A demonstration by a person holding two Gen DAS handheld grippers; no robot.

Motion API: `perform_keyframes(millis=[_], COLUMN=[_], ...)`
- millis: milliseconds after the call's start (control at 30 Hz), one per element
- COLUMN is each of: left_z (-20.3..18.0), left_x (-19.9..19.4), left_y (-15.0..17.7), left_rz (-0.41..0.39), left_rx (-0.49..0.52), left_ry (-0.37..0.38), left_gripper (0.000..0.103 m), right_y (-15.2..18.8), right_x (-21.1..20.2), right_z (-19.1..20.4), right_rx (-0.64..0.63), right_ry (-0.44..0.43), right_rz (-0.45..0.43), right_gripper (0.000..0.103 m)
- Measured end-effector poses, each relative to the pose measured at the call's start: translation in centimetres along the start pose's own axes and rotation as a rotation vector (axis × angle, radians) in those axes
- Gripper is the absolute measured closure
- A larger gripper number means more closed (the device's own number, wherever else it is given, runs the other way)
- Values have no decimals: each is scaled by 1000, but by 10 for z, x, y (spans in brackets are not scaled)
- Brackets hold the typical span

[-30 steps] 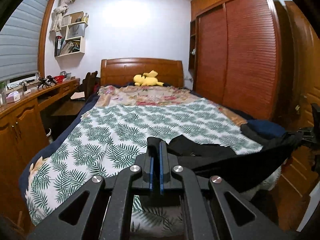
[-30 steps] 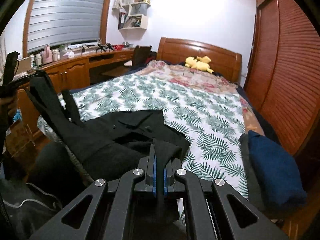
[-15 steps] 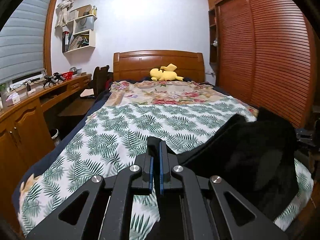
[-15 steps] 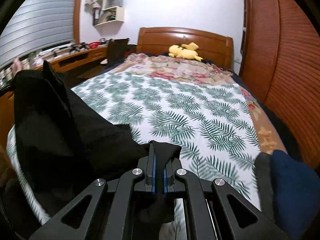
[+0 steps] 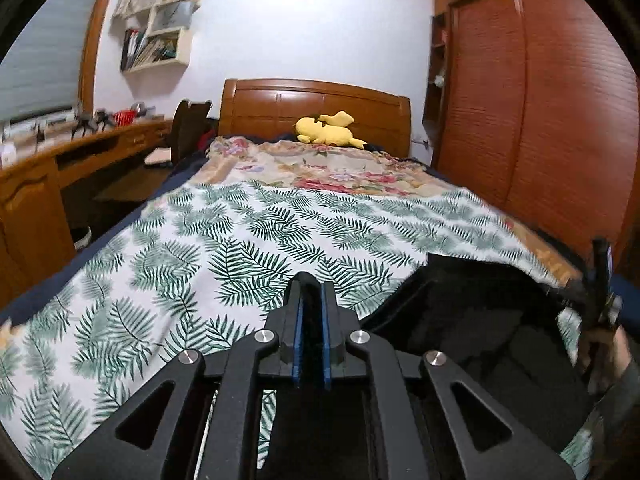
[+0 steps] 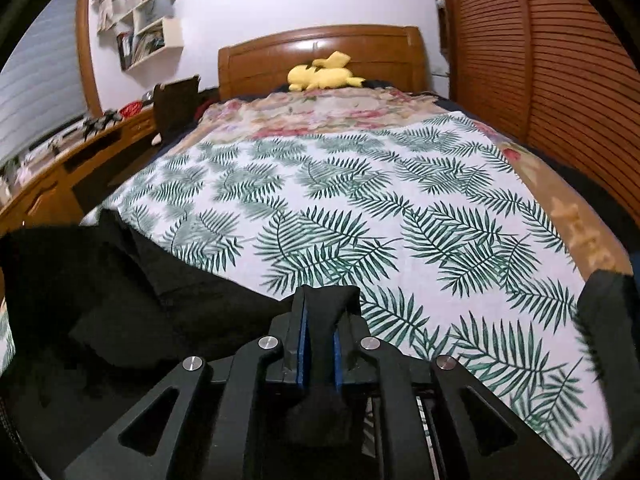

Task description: Fold large clothes

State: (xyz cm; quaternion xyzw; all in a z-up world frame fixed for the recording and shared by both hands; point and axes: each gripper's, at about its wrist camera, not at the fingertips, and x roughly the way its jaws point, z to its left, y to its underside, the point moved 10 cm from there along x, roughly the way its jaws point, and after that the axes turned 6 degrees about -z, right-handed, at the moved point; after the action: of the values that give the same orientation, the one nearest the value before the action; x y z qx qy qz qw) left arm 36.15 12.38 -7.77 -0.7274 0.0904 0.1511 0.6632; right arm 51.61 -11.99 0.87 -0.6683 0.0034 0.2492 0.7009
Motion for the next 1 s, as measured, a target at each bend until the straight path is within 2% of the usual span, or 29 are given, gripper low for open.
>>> perform_keyframes(millis=[33,100,133,200,233,267,300,400,533,667,733,767,800,867,933,1000], left_z=[-3,-7,-9,-19,-22,-26,-31,-47,-61,-69,-72,-74,-76,-80,-83,-89], left_x=[1,5,6,13,16,22,28,40,44,43,44,43,43,41,40,37], left_y=[2,3,3,5,8,13,20,36,47,53,57,57,57,58,59,59], left_rz=[0,-4,-6,-9,-5,9,29,76,96,104,113,114,115,115,116,124], left_rx=[24,39,36,34,29,18,3,-3,30,36,43,48,54,59,65,69], left_ry=[-3,-13,-10,28,46,65,87,151,160,175,179,179,182,192,200,212], left_gripper=[95,90,84,56,49,34,25,25,25,25,25,25,25,25,25,25], right_y=[2,5,8,11,15,20,24,33,48,64,69,67,65,55,40,28], right_x=[0,-3,-2,-4,-3,-2,0,16,38,56,61,62,61,58,50,45], right_z=[-2,-4,-5,-6,-4,0,1,0,0,-12,-14,-12,-9,-3,-6,-16], right_rx=[15,-2,-15,-7,-16,-39,-59,-47,-29,30,71,83,84,65,33,10], right_ry=[11,43,46,49,39,30,27,5,-24,-14,-36,-57,-84,-112,-71,12], right_rz=[-17,-20,-17,-5,9,30,47,108,197,286,315,318,315,272,198,170], right_gripper=[82,45,42,39,39,39,39,39,39,39,39,50,76,95,97,97])
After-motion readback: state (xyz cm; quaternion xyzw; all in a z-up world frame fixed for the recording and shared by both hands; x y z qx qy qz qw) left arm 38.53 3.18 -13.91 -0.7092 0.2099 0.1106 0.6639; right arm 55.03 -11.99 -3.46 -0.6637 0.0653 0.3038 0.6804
